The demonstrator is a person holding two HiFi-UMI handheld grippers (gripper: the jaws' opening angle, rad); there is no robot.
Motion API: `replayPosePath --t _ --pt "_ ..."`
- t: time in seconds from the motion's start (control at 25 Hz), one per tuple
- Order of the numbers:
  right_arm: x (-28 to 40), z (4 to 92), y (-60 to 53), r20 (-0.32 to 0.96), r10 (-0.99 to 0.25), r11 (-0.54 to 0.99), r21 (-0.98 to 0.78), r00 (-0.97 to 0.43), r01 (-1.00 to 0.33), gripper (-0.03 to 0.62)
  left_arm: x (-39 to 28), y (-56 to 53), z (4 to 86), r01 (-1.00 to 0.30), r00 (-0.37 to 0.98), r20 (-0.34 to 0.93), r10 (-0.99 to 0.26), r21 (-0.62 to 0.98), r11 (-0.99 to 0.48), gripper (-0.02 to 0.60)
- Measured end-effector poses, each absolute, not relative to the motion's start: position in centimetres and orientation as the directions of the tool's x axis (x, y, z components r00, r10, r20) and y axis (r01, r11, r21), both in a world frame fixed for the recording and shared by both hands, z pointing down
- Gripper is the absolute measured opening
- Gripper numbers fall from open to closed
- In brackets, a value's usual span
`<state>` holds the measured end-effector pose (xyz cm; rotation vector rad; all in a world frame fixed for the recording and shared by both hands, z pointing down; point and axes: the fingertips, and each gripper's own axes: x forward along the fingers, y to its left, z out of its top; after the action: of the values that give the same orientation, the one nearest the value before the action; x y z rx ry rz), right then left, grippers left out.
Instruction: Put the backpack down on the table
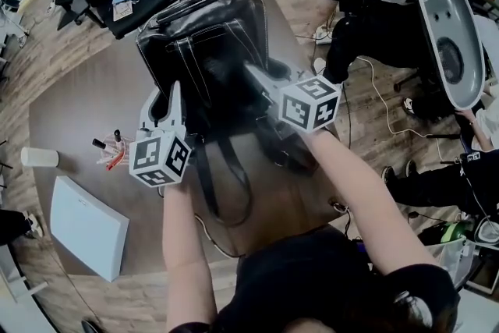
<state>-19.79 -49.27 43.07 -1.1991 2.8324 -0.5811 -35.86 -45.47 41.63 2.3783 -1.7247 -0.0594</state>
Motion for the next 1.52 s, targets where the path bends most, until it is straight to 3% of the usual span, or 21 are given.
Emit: replayPosePath --t 0.52,1.0,1.52 --pt "-17.3 42.8 -47.9 0.175 -0.688 0.640 -0.310 -0.704 -0.703 0.241 -36.0 -43.7 42.1 -0.948 0.276 0.121 -0.954 0.200 -0.249 0.138" --pt "-13.9 40.9 -43.3 0.145 -0.651 0.681 -0.322 -0.745 -0.657 0.246 -35.1 -39.5 42.6 -0.975 0.182 0.223 -0.958 0.167 -0.147 0.216" --pt "-10.7 38.7 -38.3 0.107 -0.630 0.713 -0.312 -0.769 -0.628 0.210 -33.8 -33.0 41.0 -0.982 0.113 0.196 -0.974 0.172 -0.080 0.210"
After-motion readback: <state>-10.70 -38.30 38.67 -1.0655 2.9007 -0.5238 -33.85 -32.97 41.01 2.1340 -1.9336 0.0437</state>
